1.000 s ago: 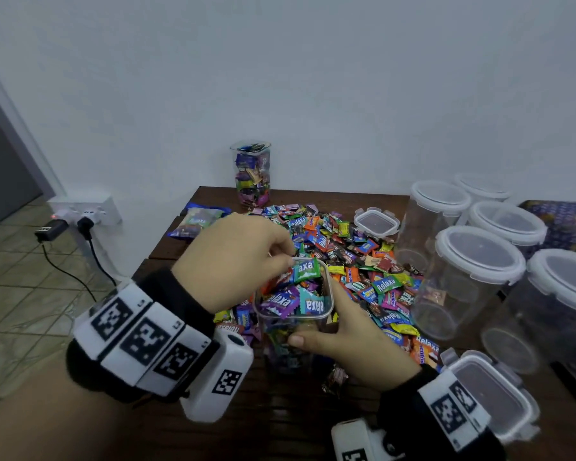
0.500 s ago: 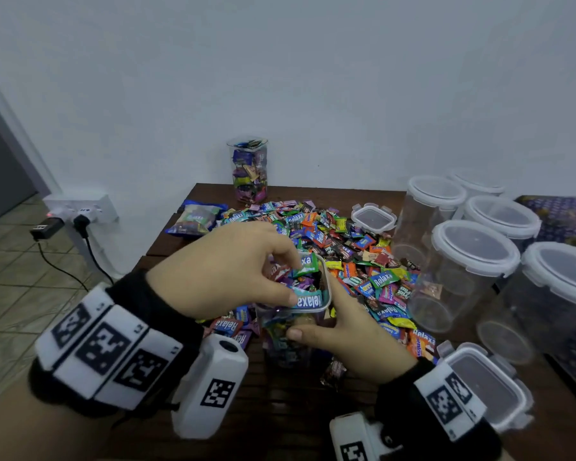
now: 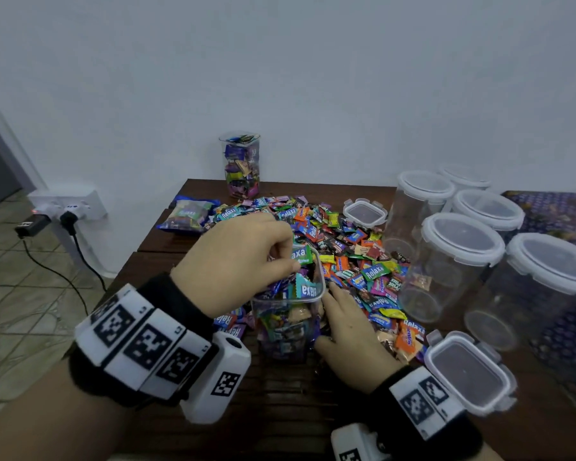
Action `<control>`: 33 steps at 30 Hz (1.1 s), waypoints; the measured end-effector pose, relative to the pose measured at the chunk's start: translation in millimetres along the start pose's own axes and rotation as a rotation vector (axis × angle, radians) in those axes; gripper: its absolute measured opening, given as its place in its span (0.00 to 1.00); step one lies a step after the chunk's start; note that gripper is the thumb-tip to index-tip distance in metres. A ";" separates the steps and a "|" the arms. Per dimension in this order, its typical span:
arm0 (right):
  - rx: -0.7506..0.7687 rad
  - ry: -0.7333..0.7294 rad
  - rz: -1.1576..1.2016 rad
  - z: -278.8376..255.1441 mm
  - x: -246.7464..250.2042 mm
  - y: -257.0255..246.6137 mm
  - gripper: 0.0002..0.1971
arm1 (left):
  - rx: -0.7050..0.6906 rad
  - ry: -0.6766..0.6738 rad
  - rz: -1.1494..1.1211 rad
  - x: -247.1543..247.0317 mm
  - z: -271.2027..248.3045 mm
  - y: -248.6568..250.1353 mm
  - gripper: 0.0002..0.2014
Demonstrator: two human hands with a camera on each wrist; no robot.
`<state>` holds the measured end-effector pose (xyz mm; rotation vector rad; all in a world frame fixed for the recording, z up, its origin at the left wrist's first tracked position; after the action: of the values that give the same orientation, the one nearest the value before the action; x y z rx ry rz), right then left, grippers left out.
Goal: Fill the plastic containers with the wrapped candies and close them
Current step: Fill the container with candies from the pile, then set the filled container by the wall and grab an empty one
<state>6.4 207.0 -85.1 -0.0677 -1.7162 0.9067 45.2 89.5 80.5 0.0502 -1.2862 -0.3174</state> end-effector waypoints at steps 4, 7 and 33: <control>-0.070 0.071 -0.115 17.0 4.7 5.6 0.33 | 0.044 0.074 -0.027 4.3 -1.3 -4.8 0.07; -0.133 0.064 -0.165 24.3 7.2 9.3 0.29 | 0.067 -0.027 -0.023 -5.4 -0.1 -10.7 0.17; -0.127 -0.023 -0.355 39.7 -0.1 17.0 0.33 | 0.123 -0.145 0.094 39.2 84.2 -55.6 0.54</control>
<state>-33.8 197.8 -97.9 0.1598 -1.7355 0.5377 -36.4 37.9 129.4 0.0714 -1.4459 -0.1631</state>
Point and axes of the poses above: each hand's wrist, its own z-axis towards the middle knuckle, its own x-axis out of the back of the hand, y = z × x, the point moved 9 cm from there along z, towards the middle knuckle, and after that the axes turned 7 degrees about z, right-handed, at the moved point
